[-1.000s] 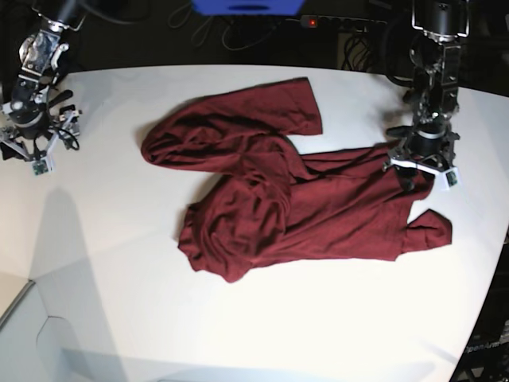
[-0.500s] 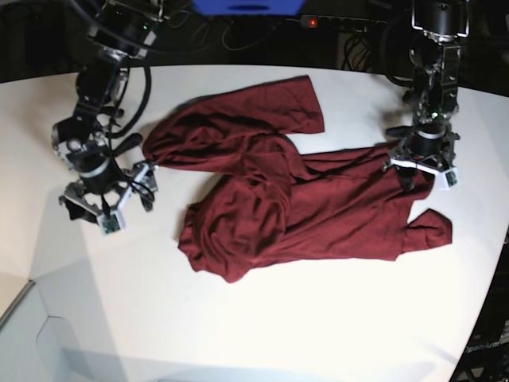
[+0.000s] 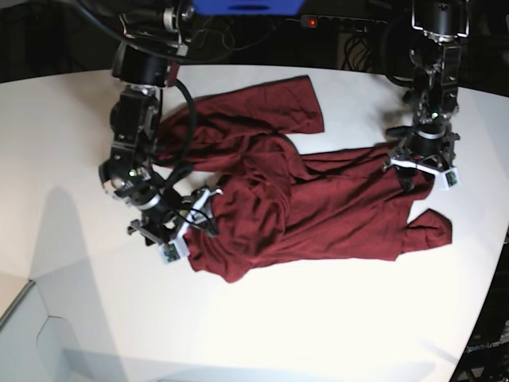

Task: Layout the t-shirt on the table in an organized manner, then fold the t-shirt properly
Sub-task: 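Grasp the bunched shirt body with the right gripper and drag it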

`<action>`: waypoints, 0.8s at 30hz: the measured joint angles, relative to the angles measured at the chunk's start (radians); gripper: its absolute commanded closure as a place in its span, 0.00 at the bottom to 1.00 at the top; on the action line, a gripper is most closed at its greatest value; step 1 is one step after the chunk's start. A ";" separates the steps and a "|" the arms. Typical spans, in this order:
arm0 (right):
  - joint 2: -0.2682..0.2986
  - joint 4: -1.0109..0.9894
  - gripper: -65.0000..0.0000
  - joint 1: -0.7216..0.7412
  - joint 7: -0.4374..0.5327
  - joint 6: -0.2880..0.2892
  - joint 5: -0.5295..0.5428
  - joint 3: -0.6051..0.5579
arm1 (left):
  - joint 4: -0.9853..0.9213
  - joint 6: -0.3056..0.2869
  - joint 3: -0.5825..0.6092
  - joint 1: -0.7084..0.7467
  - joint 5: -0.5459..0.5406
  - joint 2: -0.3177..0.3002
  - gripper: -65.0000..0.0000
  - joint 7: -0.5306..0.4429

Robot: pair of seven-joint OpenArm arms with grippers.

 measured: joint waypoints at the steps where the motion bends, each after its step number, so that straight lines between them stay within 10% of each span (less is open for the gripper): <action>1: 0.002 -0.027 0.53 0.014 0.002 0.000 0.002 0.000 | 0.000 0.000 0.000 0.000 0.000 0.000 0.48 0.000; 11: 0.006 -0.191 0.64 0.111 0.009 -0.001 -0.001 0.004 | 0.000 0.000 -0.001 0.000 0.000 0.000 0.48 0.001; 19: 0.016 -0.251 1.00 0.134 0.010 -0.001 0.000 0.004 | 0.000 0.000 -0.001 0.000 0.000 -0.003 0.48 0.003; 24: 0.080 -0.250 1.00 0.135 0.009 -0.001 0.003 0.006 | 0.000 0.000 -0.001 0.000 -0.001 -0.003 0.48 0.003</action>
